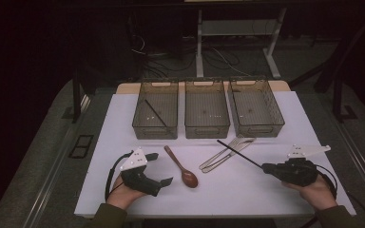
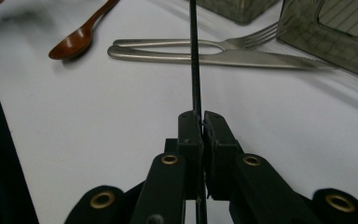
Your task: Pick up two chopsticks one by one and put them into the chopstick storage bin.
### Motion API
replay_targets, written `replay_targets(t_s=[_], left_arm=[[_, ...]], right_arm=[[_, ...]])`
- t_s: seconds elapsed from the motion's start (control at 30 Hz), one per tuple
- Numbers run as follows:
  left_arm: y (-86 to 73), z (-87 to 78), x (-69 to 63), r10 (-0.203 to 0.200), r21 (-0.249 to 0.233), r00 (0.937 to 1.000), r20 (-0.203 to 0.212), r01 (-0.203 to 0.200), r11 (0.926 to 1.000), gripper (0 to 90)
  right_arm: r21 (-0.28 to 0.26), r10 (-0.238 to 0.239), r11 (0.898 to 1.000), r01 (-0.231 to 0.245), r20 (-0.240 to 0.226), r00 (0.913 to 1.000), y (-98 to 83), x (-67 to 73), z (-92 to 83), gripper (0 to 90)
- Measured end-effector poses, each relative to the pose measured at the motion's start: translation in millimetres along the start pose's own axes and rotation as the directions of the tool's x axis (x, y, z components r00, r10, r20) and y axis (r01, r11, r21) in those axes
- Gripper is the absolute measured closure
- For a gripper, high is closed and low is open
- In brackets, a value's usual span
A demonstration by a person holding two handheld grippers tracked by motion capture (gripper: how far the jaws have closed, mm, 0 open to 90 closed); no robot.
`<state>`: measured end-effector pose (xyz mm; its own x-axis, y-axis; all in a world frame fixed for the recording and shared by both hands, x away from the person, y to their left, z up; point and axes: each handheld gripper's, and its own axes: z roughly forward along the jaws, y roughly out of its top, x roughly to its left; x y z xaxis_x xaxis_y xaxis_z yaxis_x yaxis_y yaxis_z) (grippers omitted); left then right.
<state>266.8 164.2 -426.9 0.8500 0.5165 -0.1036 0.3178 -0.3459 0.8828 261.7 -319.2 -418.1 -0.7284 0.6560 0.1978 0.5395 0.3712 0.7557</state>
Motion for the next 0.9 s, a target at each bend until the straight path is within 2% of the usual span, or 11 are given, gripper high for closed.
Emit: replay_targets(t_s=[0.4,0.9], left_arm=[[0.3,0.1,-0.5,0.002,0.002,1.0,0.004,-0.002,1.0,0.0],[-0.4,0.2,-0.2,-0.004,-0.001,1.0,0.002,0.004,1.0,0.0]], right_arm=[[-0.041,-0.006,0.999,0.006,0.008,0.9999,11.6,2.5,-8.8,85.1],[-0.066,-0.03,0.997,0.031,0.025,0.9993,39.5,-0.4,-0.1,85.0]])
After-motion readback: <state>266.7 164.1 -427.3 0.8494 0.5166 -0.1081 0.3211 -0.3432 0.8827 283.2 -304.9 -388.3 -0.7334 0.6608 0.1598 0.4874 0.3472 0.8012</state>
